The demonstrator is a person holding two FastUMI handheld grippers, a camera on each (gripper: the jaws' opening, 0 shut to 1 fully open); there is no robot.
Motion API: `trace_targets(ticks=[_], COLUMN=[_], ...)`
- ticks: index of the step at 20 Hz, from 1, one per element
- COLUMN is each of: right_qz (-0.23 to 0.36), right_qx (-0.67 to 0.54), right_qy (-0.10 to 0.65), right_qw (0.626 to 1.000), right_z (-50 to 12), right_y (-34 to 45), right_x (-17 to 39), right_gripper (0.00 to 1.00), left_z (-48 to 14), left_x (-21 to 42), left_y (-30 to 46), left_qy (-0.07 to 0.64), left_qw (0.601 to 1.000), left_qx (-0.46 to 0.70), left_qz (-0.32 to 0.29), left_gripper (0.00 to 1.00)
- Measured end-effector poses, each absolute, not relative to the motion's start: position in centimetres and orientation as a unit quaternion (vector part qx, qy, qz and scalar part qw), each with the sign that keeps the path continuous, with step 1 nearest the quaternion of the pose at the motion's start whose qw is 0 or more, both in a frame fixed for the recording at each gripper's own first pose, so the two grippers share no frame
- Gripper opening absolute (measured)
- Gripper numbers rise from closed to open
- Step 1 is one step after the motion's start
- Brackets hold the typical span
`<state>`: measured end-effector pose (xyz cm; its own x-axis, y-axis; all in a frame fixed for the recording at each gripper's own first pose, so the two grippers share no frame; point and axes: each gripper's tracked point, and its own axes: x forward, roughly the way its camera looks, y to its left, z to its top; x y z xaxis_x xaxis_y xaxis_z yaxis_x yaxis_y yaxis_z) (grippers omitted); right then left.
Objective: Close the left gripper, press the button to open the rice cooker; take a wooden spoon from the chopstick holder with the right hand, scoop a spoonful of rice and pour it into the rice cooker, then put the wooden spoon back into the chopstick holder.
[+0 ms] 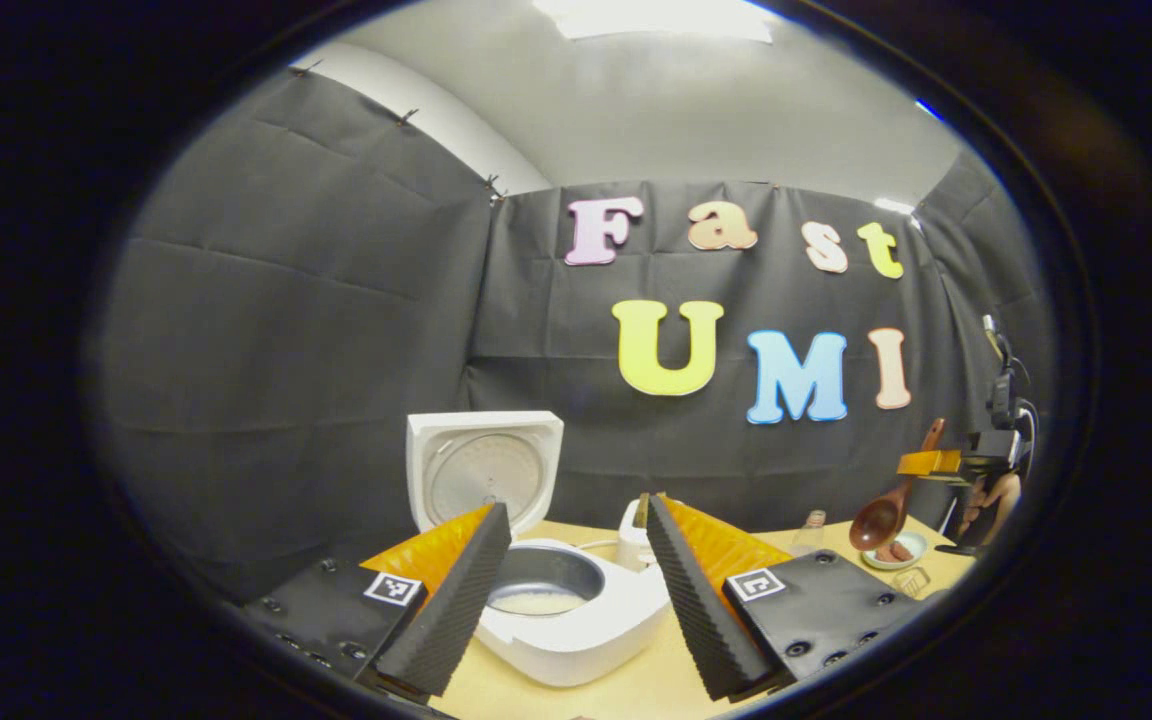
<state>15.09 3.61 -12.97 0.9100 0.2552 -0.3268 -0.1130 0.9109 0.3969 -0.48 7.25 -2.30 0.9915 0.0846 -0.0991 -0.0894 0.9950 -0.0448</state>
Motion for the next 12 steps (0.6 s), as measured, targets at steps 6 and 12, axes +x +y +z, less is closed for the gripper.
trace_targets(ticks=[6, 12], right_qz=[0.057, 0.02], right_qx=[0.189, 0.171], right_qy=[0.202, 0.219], right_qw=[0.959, 0.96], right_z=[-15.0, -18.1], right_y=[-2.6, -7.6], right_x=[13.8, 11.9], right_gripper=[0.09, 0.08], left_z=[-1.6, -1.9], left_x=[0.8, 1.8], left_y=[2.1, -1.4], left_qy=[0.045, 0.052], left_qw=[0.999, 0.999], left_qx=[-0.017, -0.007], left_qz=[0.011, -0.007], left_gripper=[0.95, 0.96])
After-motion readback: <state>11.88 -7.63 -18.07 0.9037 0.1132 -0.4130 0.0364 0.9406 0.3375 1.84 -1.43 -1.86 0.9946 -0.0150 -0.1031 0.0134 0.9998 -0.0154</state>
